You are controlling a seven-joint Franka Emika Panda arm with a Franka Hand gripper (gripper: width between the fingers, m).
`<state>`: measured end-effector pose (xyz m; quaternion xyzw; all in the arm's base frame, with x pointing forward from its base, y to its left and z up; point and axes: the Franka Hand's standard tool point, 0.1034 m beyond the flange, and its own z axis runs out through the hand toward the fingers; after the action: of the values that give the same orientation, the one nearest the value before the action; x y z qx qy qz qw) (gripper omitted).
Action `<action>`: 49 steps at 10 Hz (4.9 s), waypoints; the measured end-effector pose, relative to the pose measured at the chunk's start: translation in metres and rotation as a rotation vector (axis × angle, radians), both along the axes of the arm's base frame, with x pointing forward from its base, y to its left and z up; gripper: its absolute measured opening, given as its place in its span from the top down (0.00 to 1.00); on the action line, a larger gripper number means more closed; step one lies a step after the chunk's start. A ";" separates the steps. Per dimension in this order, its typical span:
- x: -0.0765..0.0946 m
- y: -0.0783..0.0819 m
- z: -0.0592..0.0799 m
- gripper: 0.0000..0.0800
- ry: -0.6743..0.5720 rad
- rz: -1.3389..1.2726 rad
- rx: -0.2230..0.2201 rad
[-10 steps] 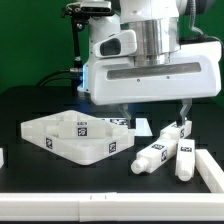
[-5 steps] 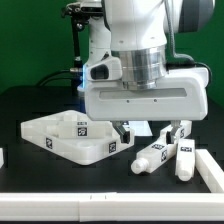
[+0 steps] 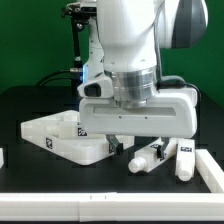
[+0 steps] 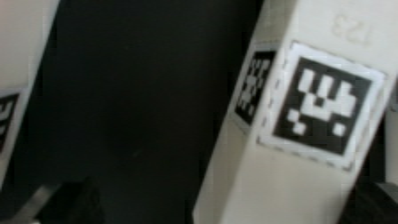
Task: Assemble desk
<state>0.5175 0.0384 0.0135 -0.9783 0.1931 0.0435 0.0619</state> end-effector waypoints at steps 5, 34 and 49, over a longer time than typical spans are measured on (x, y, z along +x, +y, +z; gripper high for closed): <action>0.000 0.002 -0.001 0.54 0.002 -0.001 0.000; -0.137 0.044 0.001 0.44 -0.099 0.285 -0.065; -0.009 0.106 0.033 0.19 -0.064 0.274 -0.042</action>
Offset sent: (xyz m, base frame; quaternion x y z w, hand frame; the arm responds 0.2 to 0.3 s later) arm 0.0000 0.0000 0.0000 0.0000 0.0000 0.0000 1.0000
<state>0.5088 0.1449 0.0461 -0.9974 0.0564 0.0164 0.0411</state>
